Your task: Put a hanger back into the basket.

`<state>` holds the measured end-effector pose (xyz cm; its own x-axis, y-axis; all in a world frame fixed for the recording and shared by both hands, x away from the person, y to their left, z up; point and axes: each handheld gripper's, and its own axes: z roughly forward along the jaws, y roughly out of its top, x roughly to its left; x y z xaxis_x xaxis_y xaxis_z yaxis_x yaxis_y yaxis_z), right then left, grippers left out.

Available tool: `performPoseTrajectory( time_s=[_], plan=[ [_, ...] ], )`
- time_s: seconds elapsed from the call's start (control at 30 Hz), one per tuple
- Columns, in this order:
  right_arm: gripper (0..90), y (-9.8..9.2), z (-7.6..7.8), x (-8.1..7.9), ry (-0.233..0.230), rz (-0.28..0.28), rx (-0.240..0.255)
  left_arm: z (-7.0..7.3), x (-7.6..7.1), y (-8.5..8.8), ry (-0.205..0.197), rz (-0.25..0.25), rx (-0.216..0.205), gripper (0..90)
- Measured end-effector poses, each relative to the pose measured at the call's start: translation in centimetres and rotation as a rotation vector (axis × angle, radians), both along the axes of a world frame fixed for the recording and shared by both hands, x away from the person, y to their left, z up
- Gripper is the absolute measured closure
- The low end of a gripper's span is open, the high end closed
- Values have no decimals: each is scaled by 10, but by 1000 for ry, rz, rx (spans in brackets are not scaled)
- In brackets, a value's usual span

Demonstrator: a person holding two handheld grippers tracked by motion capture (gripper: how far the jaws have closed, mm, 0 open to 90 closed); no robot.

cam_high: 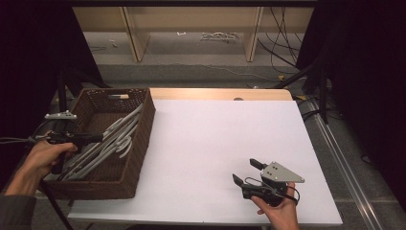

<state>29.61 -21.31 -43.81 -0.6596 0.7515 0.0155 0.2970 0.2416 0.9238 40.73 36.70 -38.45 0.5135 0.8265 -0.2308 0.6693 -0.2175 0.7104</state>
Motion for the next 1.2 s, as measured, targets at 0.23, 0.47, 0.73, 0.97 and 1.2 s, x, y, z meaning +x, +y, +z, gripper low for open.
performPoseTrajectory(
  time_s=[0.23,0.47,0.73,0.97,1.2],
  plan=[
    [228,0,0,1,-15,-1,-6,-8,-1,0,31,-13,16,814],
    [227,0,0,0,0,0,-1,-13,0,-4,74,-39,48,812],
    [228,0,0,0,-1,0,-1,-14,-1,-3,92,-17,24,797],
    [228,0,0,1,-14,-1,-7,-2,-11,-5,40,12,-4,672],
    [228,0,0,0,4,-3,-1,6,-20,-6,-12,75,-35,531]
  ],
)
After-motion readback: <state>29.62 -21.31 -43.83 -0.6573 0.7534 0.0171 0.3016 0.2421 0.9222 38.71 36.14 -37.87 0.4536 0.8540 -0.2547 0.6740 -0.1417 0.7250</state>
